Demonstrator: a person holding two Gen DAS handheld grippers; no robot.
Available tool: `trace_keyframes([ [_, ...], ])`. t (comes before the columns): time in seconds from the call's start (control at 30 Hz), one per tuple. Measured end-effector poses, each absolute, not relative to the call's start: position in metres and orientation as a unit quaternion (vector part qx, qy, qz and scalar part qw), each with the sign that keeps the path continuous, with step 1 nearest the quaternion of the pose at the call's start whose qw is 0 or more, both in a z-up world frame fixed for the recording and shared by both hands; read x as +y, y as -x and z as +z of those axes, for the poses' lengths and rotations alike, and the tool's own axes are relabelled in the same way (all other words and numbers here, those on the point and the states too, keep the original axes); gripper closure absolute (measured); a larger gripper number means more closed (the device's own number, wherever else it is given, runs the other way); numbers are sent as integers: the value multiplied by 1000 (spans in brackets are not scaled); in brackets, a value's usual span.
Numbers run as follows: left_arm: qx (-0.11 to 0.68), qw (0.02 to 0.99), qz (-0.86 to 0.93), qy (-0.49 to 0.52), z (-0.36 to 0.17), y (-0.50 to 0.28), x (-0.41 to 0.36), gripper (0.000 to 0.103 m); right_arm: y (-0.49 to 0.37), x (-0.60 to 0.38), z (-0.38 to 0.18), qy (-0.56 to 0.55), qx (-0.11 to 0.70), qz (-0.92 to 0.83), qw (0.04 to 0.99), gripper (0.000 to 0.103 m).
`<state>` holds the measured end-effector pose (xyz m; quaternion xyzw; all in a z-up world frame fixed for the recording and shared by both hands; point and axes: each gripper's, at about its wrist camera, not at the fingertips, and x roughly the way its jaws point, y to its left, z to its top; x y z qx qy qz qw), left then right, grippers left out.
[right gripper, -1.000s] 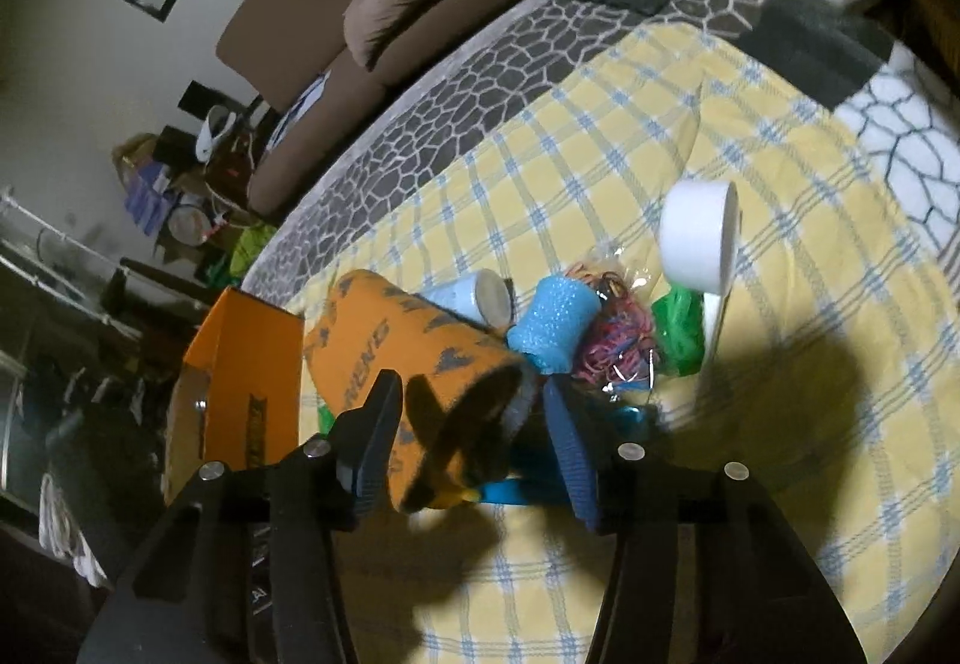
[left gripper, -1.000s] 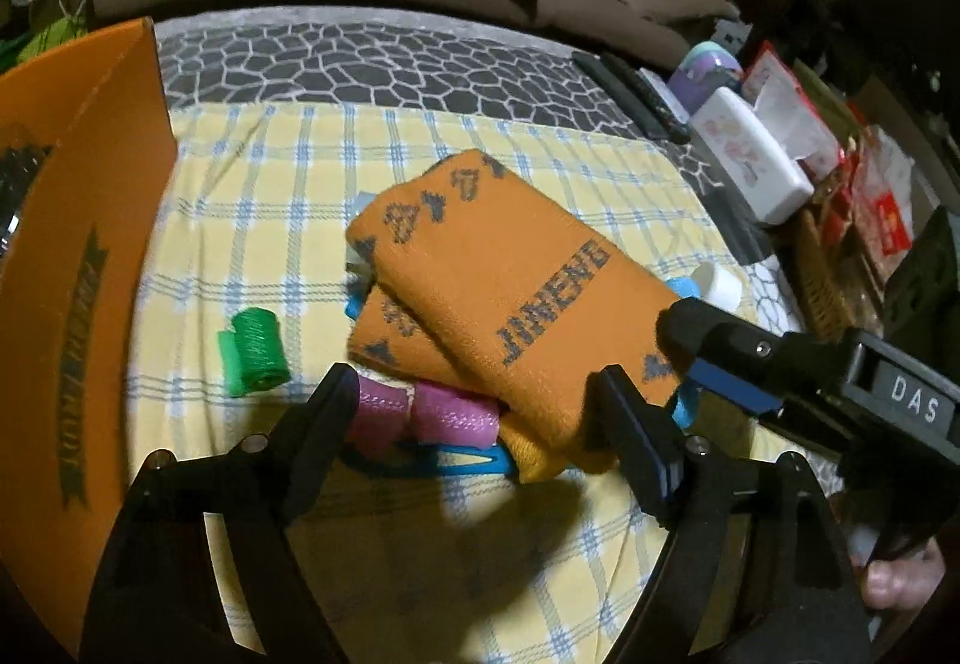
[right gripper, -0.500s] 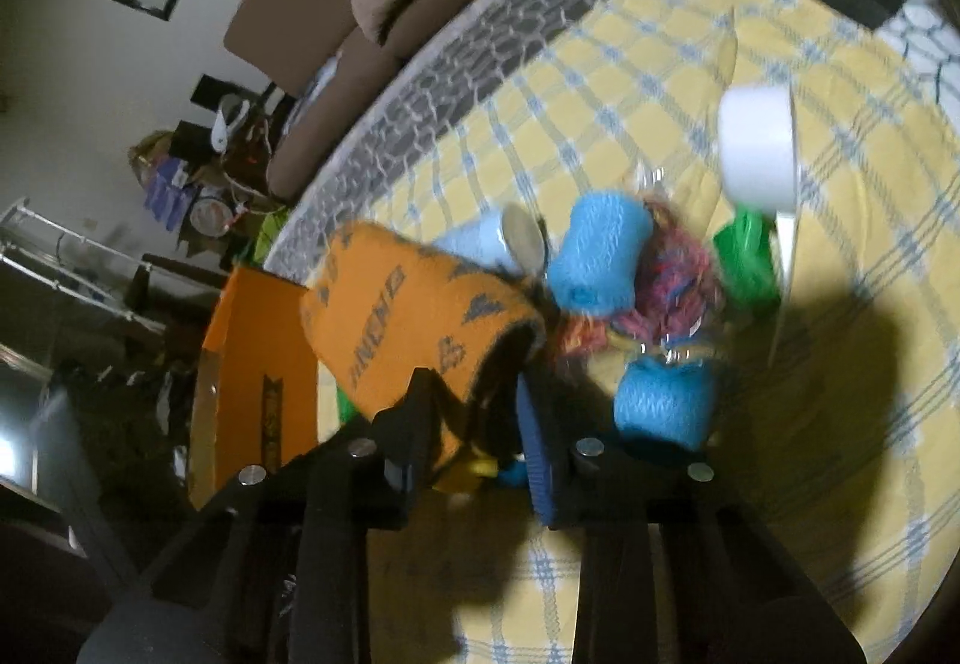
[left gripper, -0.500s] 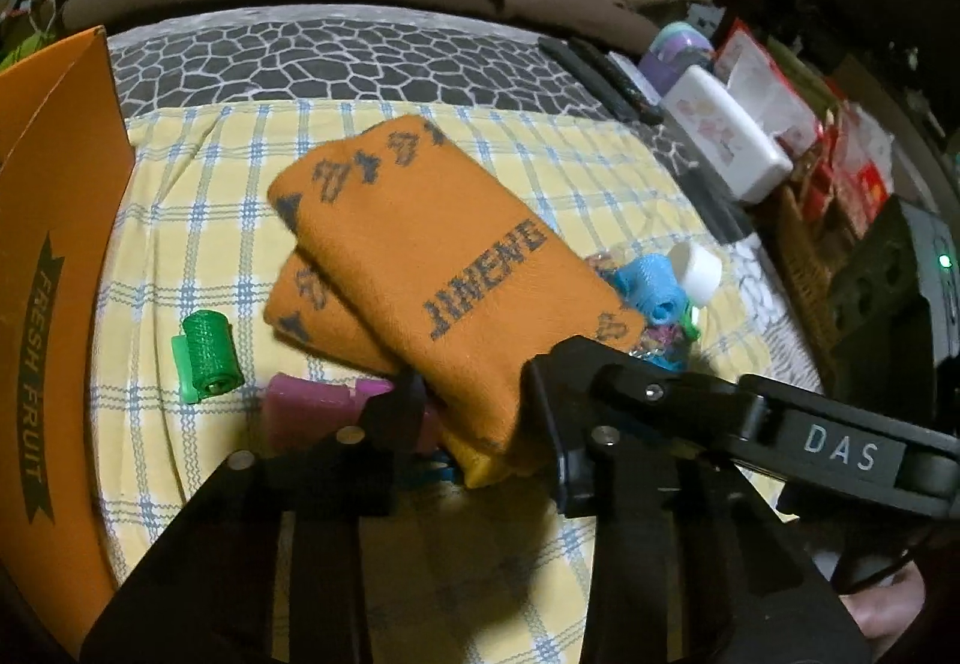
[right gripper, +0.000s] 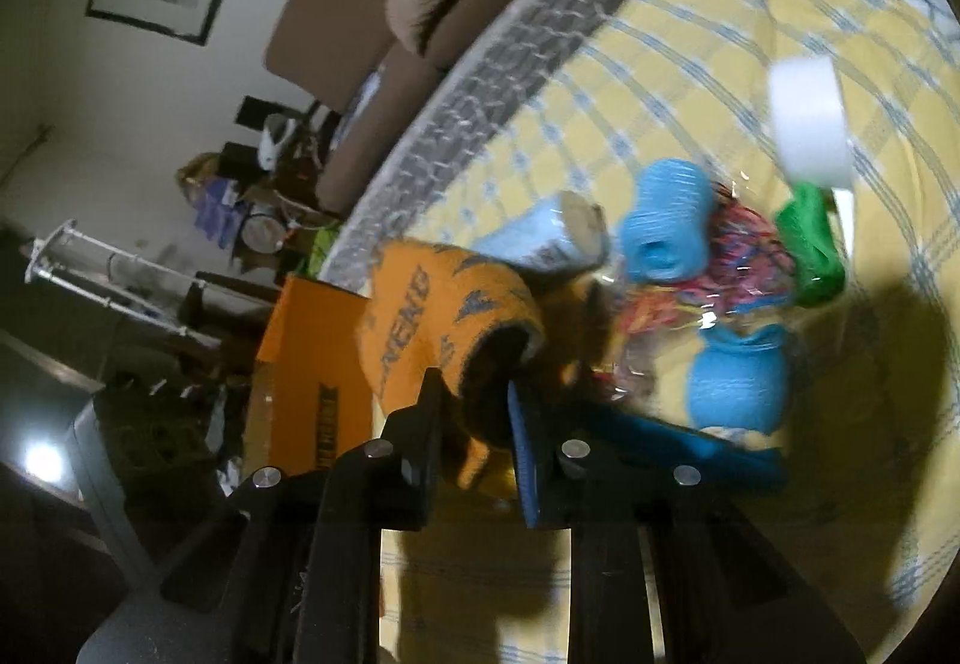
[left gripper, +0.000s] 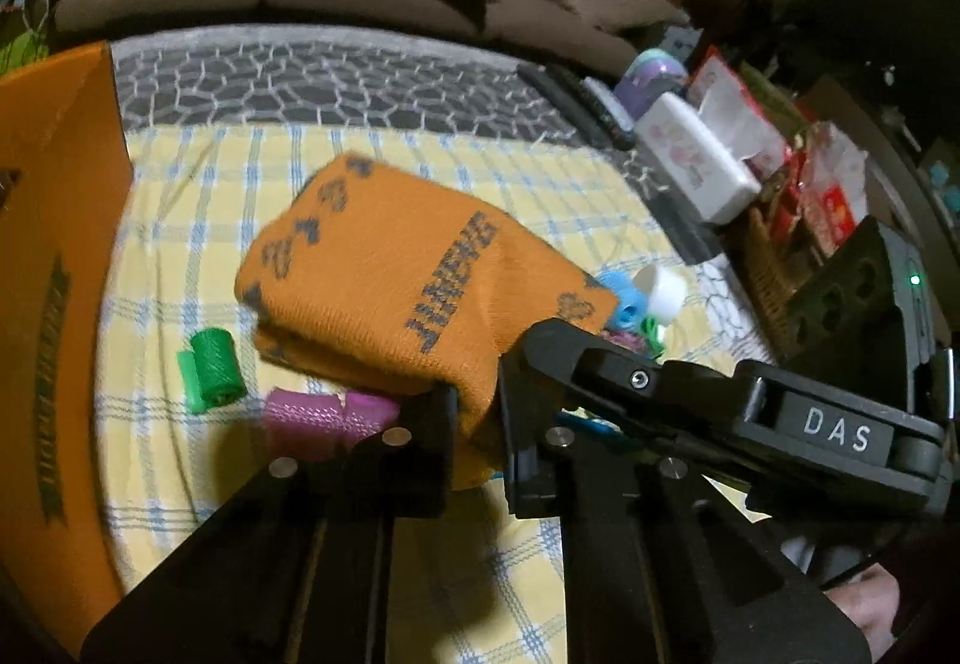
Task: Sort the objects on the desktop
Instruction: 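Grasp the orange knit sock with the right tool and lift it, then carry the orange sock over the cardboard box with the right tool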
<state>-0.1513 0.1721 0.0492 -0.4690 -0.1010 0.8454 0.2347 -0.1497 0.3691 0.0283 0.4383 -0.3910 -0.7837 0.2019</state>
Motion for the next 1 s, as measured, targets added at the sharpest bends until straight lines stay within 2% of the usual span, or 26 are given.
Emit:
trace_keyframes([
  [0.23, -109, 253, 858, 435, 91, 143, 149, 92, 142, 357, 63, -398, -407, -785, 245, 82],
  [0.5, -104, 245, 881, 392, 142, 120, 110, 94, 134, 316, 115, -372, -383, -793, 293, 82],
  [0.83, -105, 223, 908, 339, 208, 76, 28, 94, 112, 245, 178, -342, -363, -786, 367, 82],
  [1.0, -91, 184, 918, 338, 222, 57, -27, 94, 105, 188, 190, -345, -361, -765, 407, 82],
])
